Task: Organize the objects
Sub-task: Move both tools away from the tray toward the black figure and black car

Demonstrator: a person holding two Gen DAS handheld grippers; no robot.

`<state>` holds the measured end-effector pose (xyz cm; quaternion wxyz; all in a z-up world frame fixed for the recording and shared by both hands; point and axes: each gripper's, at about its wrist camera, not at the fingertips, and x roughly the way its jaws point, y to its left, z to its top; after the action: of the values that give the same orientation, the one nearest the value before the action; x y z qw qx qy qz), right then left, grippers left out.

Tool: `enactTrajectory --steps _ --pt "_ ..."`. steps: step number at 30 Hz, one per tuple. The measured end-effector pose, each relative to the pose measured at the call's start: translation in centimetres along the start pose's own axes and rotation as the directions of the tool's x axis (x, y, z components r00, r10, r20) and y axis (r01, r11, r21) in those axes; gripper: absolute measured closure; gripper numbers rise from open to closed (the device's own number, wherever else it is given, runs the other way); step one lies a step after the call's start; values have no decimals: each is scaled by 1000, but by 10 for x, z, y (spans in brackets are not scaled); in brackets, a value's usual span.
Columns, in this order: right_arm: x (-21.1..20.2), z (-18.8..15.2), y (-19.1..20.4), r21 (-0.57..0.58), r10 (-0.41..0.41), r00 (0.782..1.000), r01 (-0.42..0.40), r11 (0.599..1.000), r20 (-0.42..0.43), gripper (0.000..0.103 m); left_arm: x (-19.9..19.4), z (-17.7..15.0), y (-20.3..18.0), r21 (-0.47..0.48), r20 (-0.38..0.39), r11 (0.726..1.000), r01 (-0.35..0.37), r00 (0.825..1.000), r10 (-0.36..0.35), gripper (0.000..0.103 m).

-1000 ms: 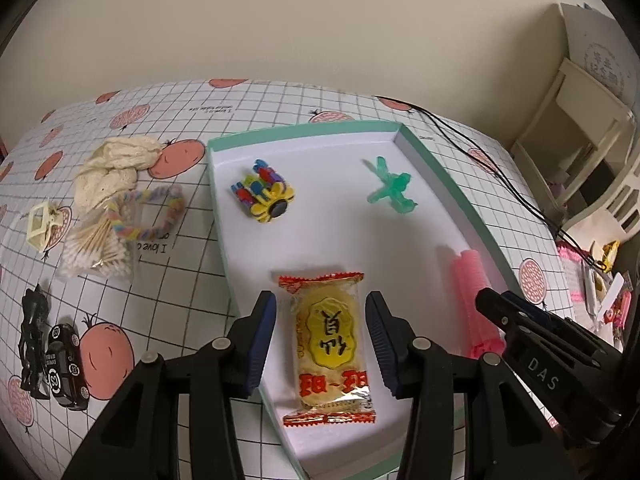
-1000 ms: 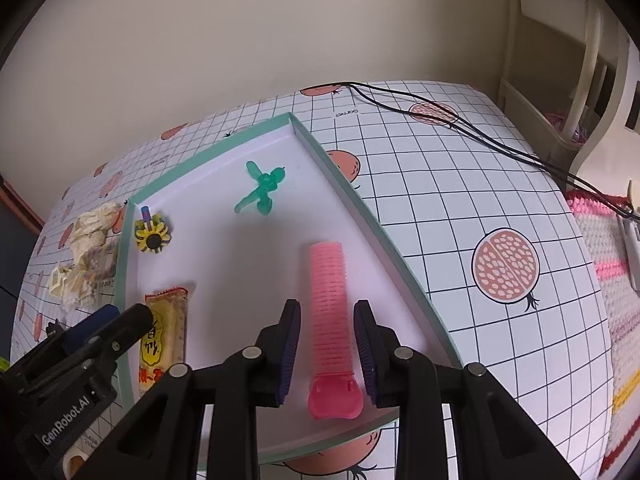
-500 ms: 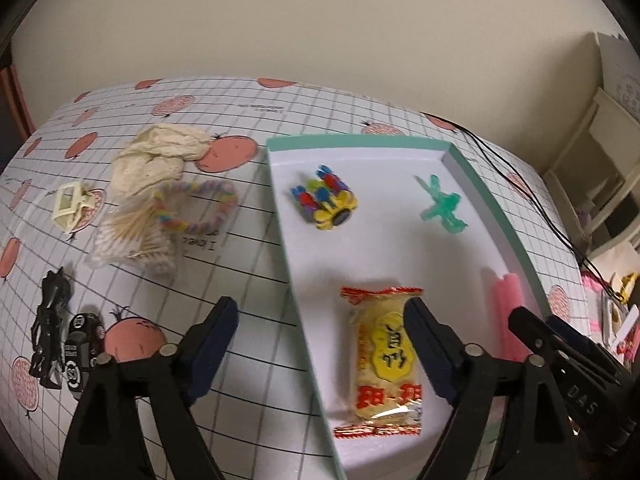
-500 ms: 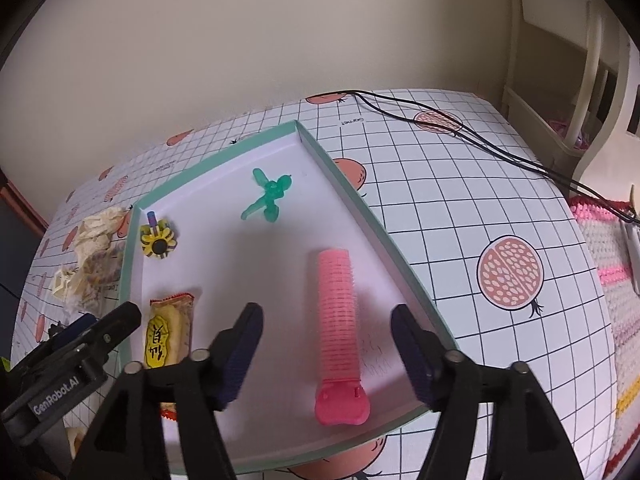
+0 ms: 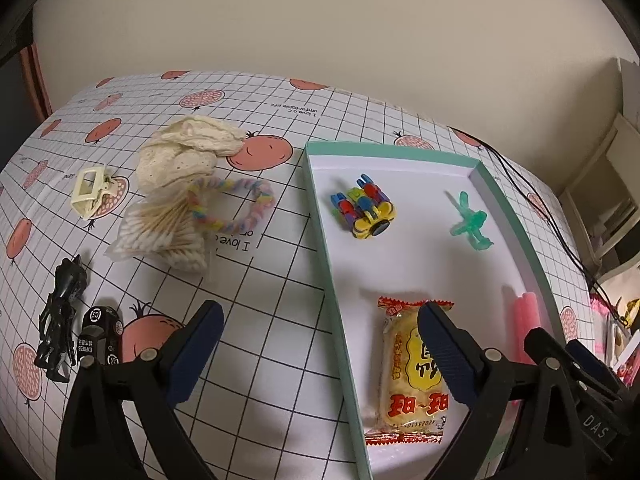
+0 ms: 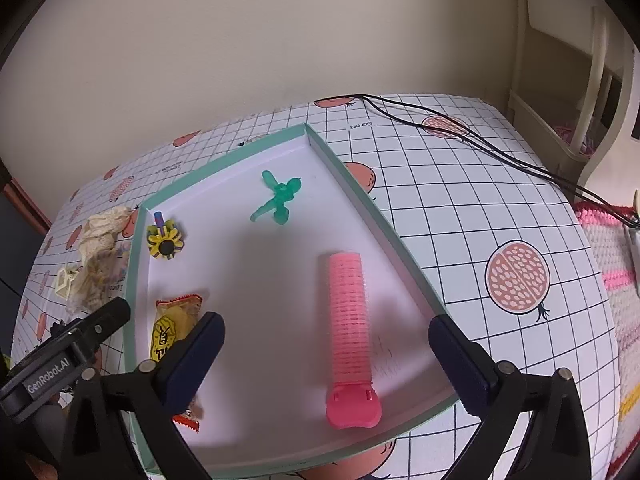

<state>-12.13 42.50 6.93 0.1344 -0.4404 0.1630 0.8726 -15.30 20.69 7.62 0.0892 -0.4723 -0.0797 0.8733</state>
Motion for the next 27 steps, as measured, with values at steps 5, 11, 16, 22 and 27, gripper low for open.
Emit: enactTrajectory --steps 5,11,16,22,27 --pt "1 0 0 6 -7 1000 7 1000 -2 0 -1 0 0 0 5 1000 0 1000 0 5" --pt "0 0 2 8 -2 1000 2 1000 -2 0 -2 2 2 9 6 1000 16 1000 -16 5" --pt "-1 1 9 -2 -3 1000 3 1000 4 0 -8 4 5 33 24 999 38 999 -38 5" --pt "-6 4 22 -18 -3 1000 3 1000 25 0 -21 11 18 28 62 998 50 997 -51 5" --pt "-13 9 48 -57 14 998 -10 998 64 0 -30 18 37 14 83 999 44 996 -45 5"
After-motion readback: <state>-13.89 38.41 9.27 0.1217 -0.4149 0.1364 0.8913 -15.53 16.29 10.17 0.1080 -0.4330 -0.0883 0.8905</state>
